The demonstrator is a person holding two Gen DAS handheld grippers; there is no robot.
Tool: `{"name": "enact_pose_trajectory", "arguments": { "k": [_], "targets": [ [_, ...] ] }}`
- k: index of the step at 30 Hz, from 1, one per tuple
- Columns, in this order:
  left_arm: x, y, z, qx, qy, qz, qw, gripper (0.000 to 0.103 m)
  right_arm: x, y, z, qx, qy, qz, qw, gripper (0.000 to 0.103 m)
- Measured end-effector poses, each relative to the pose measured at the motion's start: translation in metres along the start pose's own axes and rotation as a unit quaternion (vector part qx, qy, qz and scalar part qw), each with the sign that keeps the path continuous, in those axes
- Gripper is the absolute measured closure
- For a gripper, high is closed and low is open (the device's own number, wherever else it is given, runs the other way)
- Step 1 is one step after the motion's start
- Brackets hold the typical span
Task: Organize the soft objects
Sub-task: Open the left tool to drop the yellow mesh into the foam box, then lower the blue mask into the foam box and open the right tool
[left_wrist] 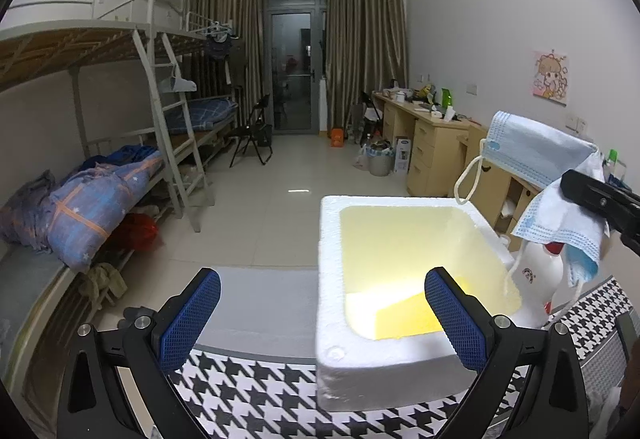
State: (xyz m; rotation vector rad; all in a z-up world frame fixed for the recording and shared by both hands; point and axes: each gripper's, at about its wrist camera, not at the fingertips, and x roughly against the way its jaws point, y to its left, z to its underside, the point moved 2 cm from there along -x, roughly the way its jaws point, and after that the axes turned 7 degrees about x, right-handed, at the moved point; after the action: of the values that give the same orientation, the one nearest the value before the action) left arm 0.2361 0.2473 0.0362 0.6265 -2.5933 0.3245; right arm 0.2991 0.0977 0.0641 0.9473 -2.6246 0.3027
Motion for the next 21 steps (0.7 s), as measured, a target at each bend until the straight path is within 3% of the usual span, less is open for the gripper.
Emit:
{"name": "enact_pose_trajectory", "arguments": {
  "k": [21],
  "targets": [
    [0.018,0.028,0.012,0.015,-0.007,-0.029,0.9994,0.001,-0.044,0.022,0.003,0.009,0.048,-0.023,0.999,0.080]
  ]
}}
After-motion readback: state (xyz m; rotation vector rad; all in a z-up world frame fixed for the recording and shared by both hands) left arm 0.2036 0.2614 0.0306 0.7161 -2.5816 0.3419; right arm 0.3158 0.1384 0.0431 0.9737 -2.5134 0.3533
